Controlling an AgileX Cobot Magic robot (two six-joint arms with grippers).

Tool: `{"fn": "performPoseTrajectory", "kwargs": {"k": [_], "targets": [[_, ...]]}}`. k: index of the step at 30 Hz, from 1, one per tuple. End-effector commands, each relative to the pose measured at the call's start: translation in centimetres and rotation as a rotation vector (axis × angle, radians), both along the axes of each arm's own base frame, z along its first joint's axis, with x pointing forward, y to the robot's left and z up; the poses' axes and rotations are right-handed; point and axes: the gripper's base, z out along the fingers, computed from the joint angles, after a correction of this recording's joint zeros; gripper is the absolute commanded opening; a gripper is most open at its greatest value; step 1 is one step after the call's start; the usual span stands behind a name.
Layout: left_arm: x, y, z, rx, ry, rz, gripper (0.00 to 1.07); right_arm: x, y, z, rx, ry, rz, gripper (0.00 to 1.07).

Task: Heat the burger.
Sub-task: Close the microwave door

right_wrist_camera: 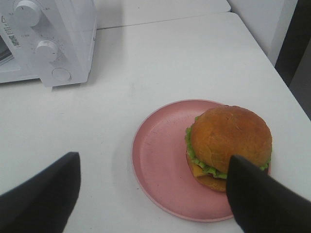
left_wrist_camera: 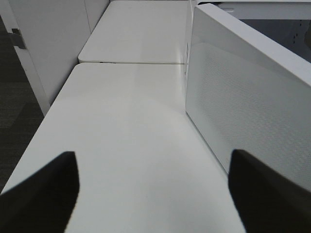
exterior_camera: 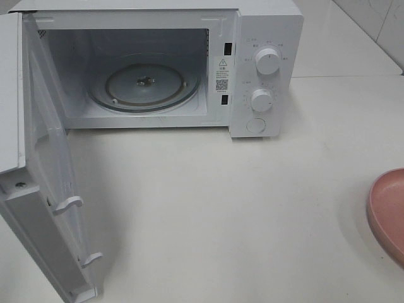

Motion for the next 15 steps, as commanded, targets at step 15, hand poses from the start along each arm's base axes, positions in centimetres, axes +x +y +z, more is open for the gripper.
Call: {"fn": "performPoseTrajectory", "kwargs": {"k": [15], "targets": [[7.1,0.2,-1.5,-0.018,0.036,-0.001,0.00,-0.4,0.0,0.1,-0.007,-0.037,-0.002,0.76]]}}
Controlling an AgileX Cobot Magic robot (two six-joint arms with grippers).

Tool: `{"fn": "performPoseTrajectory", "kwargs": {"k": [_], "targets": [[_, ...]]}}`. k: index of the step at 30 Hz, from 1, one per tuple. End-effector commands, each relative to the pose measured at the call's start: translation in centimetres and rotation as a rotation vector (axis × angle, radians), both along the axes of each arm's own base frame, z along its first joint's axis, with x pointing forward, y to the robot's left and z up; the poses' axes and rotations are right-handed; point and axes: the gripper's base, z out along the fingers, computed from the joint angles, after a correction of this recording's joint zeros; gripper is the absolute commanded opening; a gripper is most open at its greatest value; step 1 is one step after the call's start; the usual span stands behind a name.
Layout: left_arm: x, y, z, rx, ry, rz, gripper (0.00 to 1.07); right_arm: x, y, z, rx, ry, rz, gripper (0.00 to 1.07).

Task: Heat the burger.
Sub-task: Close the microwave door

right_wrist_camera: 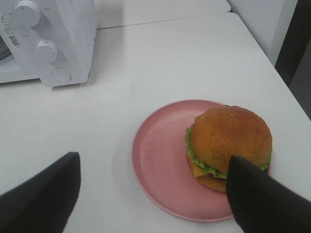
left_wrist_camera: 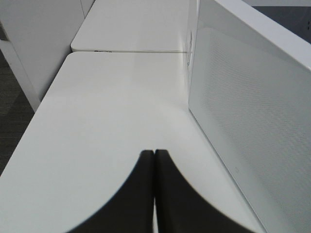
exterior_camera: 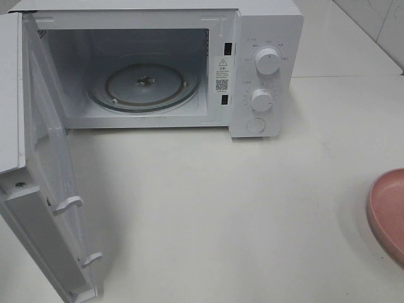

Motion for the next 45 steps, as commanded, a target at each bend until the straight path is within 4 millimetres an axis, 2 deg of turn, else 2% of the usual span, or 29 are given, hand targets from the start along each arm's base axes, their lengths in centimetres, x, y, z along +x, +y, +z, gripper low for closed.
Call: {"fn": "performPoseTrajectory", "kwargs": {"k": [1,3,4,8,9,12,18,24,29,36,45], "targets": [[1.5,0.0,-0.8,-0.027,-0.067,0.001,0.00,-0.4,0.0,0.1,-0.007,-0.037,-0.002,0.76],[2.1,-0.1,-1.4,-0.037,-0.111,0.000,0.00,-0.4,0.0,0.1,-0.007,-0.037,-0.002,0.76],[2.7,0.0,-1.8,-0.039,-0.186,0.001,0.00,-0.4,0.0,0.1,-0.007,-0.037,-0.002,0.76],[3.3,0.1,-2.7,-0.037,-0.295,0.005,0.00,-0.4,0.0,0.1,-0.007,-0.036,-0.002,0.76],[3.5,0.1,-3.6,-0.034,-0.351,0.007,0.00,-0.4,0.0,0.1,-0.007,-0.036,-0.002,0.76],[3.9,0.2,-4.6,-0.050,-0.423,0.017,0.00,-0.4,0.0,0.1,-0.007,-0.036,-0.002,0.76],[5.0,0.3,-5.1,-0.101,-0.414,0.035,0.00,-0.4,0.0,0.1,-0.007,-0.036,-0.002,0.76],[7.1,0.1,-6.3,-0.048,-0.325,-0.004,0.00,-0.4,0.0,0.1,-0.007,-0.036,-0.002,0.76],[8.6,-0.5,-7.3,-0.082,-0.292,-0.072,0.00,-0.4,0.0,0.1,-0.007,-0.036,-0.002,0.76],[10.1,-2.2,-7.9,-0.093,-0.327,-0.280,0.00,-0.4,0.0,0.1,-0.007,-0.036,-0.002,0.76],[12.3,-2.8,-9.2,-0.095,-0.255,-0.364,0.00,-0.4,0.0,0.1,-0.007,-0.036,-0.002,0.76]]}}
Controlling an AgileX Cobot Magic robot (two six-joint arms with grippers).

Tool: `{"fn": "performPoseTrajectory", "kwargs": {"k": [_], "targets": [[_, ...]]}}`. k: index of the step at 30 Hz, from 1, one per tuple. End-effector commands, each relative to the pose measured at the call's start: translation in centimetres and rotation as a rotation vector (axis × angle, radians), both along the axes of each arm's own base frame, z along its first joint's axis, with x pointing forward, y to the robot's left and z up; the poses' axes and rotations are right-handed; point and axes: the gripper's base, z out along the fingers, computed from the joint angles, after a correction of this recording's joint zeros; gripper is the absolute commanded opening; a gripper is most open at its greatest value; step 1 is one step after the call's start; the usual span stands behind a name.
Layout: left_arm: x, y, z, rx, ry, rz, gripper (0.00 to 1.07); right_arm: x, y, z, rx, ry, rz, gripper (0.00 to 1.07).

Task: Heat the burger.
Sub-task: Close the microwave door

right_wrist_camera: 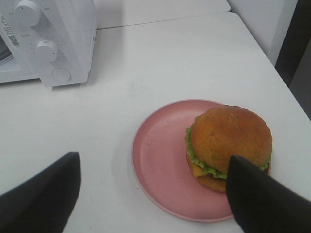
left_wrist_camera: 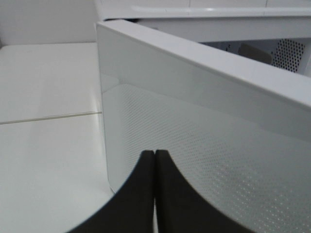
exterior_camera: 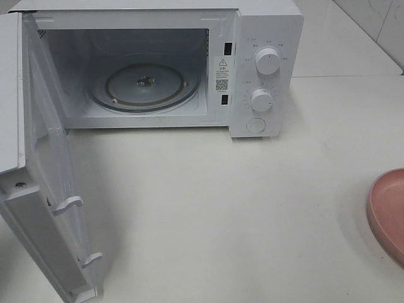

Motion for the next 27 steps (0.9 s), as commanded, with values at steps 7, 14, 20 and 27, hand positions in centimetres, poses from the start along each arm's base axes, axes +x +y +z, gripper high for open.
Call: {"fn": "performPoseTrajectory", "kwargs": {"k": [7,14,20,27], "targets": [[2.1,-1.2,-0.7,-0.036,0.006,-0.155,0.00,-0.4,0.0,0.1,-0.007,-0.036,-0.002,0.76],[3.0,-2.5,-1.3,-0.045,0.023,-0.221,0.00,-0.4,0.0,0.1,-0.007,-0.036,-0.002,0.76],[4.0,-4.4,-1.7,-0.049,0.037,-0.243,0.00,-0.4,0.0,0.1,-0.007,-0.036,-0.002,0.76],[5.4,-6.3,-1.3,-0.093,0.029,-0.260,0.00,-0.4,0.0,0.1,-0.007,-0.036,-0.002,0.76]]}}
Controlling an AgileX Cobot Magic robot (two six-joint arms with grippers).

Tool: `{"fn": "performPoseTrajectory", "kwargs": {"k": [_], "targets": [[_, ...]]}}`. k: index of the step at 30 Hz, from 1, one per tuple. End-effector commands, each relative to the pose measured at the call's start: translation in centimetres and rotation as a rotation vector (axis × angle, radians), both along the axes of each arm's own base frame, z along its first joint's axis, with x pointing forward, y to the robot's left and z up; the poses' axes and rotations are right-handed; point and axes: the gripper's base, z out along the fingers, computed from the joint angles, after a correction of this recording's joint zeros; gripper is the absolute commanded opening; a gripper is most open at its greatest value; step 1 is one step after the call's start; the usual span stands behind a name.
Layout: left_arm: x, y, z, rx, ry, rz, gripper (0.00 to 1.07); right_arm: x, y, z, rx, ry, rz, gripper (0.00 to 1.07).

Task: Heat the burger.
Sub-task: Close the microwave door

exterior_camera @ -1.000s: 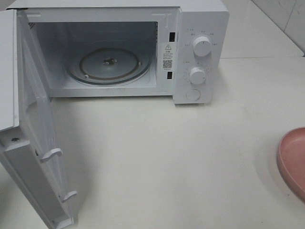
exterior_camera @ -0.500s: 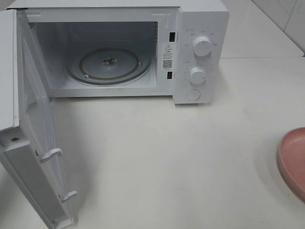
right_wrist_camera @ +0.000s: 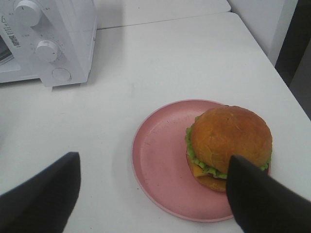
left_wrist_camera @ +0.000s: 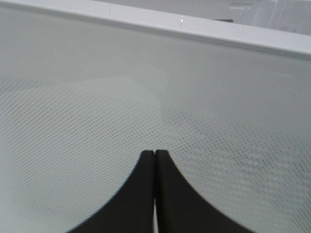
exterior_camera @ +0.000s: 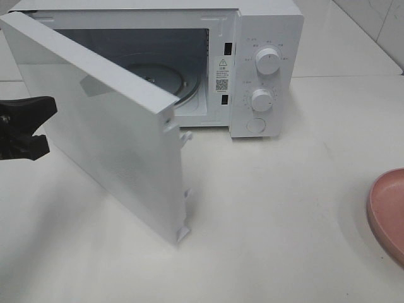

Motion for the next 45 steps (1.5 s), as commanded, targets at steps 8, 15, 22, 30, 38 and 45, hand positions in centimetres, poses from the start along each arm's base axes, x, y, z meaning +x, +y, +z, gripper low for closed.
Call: {"fn": "performPoseTrajectory", "kwargs": {"k": [8,15,22,30,38,45], "targets": [[2.3,-3.2,0.3,-0.039,-0.004,-0.044,0.00,-0.4,0.0,0.1,-0.007,-0.036,-0.002,0.76],[4.0,-5.9,0.1,-0.037,0.019,-0.082,0.00,-0.4,0.0,0.1,-0.007,-0.036,-0.002,0.76],[6.4,-8.8,0.6,-0.074,0.026,-0.068,0.00,-0.4,0.0,0.1,-0.007,-0.036,-0.002,0.76],[8.6,-11.7,1.0,-0.105,-0.001,-0.089,0.00,-0.4,0.0,0.1,-0.007,-0.036,-0.002,0.76],[10.4,-13.8,1.4,-0.088,0.006,-0.105,0.00,-0.4,0.0,0.1,-0.007,-0.036,-0.002,0.76],[11.8,-14.6,1.5,-0.097,-0.005,-0.100,0.00,-0.4,0.0,0.1,-0.007,-0.036,-0.002,0.76]]}}
